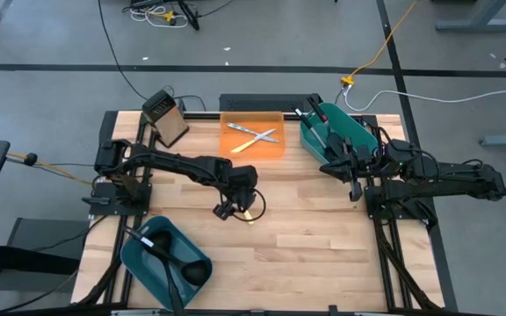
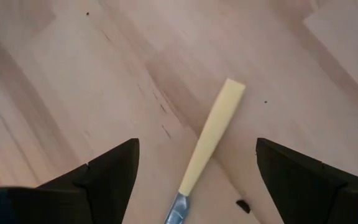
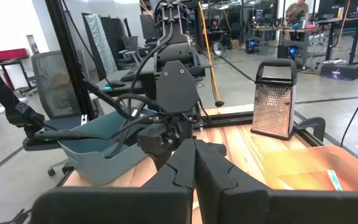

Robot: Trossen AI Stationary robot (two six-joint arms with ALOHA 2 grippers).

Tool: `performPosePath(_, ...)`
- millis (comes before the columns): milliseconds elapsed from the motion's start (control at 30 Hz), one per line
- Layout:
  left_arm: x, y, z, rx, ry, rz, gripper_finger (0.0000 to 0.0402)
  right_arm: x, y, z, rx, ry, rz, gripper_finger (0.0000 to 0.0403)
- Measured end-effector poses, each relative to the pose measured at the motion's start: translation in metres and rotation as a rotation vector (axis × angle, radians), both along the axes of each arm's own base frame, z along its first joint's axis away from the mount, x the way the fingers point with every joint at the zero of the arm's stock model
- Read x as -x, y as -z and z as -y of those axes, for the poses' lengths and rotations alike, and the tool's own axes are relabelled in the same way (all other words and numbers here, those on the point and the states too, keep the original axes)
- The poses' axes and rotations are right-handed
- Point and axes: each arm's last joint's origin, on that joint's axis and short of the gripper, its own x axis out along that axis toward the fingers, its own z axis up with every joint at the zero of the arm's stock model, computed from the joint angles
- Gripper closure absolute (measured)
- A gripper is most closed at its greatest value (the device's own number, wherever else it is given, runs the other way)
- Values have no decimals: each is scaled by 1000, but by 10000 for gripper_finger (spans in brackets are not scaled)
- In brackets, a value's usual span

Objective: Pick & Place Kitchen Items
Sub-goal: Put the yellow knife into the orange bin

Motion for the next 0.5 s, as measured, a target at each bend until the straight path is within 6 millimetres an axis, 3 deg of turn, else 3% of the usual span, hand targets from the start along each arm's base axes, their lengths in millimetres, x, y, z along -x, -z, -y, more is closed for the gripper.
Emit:
performPosePath(200,-2,14,5,-1,12,-53,78,0,0,0,3,0,0,395)
performPosePath(300,-12,22,10,-26,23,-15,78,0,0,0,3,0,-2,395)
performPosePath(367,-7,27,12,-22,28,-72,78,-1,1,0,2,0,-5,395)
performPosePath(433,-16,32,14,-16,38,-24,78,-1,1,0,2,0,-12,395)
performPosePath(500,-11,36,15,-18,36,-82,78,-1,2,0,8,0,-15,395)
